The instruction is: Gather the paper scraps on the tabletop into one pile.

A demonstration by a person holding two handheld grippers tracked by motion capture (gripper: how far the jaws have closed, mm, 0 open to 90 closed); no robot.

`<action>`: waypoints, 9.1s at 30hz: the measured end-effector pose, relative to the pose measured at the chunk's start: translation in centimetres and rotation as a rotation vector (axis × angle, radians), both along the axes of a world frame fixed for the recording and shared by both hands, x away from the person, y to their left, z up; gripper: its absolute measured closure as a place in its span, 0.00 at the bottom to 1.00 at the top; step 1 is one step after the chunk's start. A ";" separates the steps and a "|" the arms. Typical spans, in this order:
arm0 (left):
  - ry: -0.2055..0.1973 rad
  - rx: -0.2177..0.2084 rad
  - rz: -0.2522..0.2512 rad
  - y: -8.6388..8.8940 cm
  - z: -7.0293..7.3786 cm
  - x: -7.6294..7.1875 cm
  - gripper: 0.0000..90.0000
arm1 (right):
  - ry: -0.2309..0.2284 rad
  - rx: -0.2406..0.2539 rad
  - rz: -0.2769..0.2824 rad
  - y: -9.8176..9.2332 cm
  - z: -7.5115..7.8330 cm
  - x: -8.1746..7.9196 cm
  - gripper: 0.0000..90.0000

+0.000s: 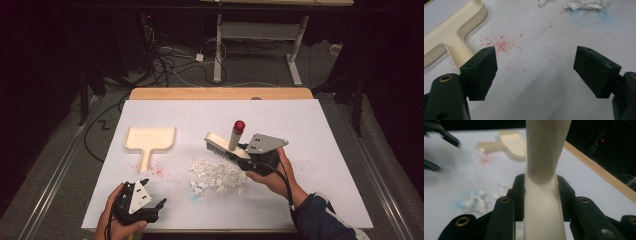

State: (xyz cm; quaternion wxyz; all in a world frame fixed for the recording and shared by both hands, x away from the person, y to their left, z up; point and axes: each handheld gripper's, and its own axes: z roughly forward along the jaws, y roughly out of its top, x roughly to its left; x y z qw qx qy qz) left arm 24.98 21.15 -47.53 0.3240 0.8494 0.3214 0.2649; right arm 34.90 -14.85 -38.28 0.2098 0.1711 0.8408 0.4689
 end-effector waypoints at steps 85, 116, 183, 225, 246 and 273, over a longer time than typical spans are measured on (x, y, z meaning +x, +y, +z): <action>-0.031 0.062 0.027 0.2 -0.2 0.1 0.21 | 0.128 -0.013 -0.056 -8.2 -0.7 -3.8 0.75; -0.021 0.055 -0.013 -0.1 -0.1 0.2 0.21 | 0.094 -0.101 -0.407 -0.5 -5.4 -1.9 0.75; 0.017 0.085 -0.042 -0.7 -0.6 0.2 0.21 | 0.113 -0.037 -0.032 -1.9 -3.4 -4.2 0.75; 0.010 0.068 -0.024 -0.6 -0.5 0.3 0.22 | -0.032 0.066 -0.360 3.9 -5.1 -0.2 0.75; -0.035 0.037 0.014 -0.3 0.0 0.1 0.18 | 0.012 0.038 -0.215 -6.9 0.2 -2.7 0.75; -0.035 0.068 -0.005 -1.3 0.0 0.1 0.17 | 0.443 -0.096 -0.022 -14.2 -1.0 -4.5 0.75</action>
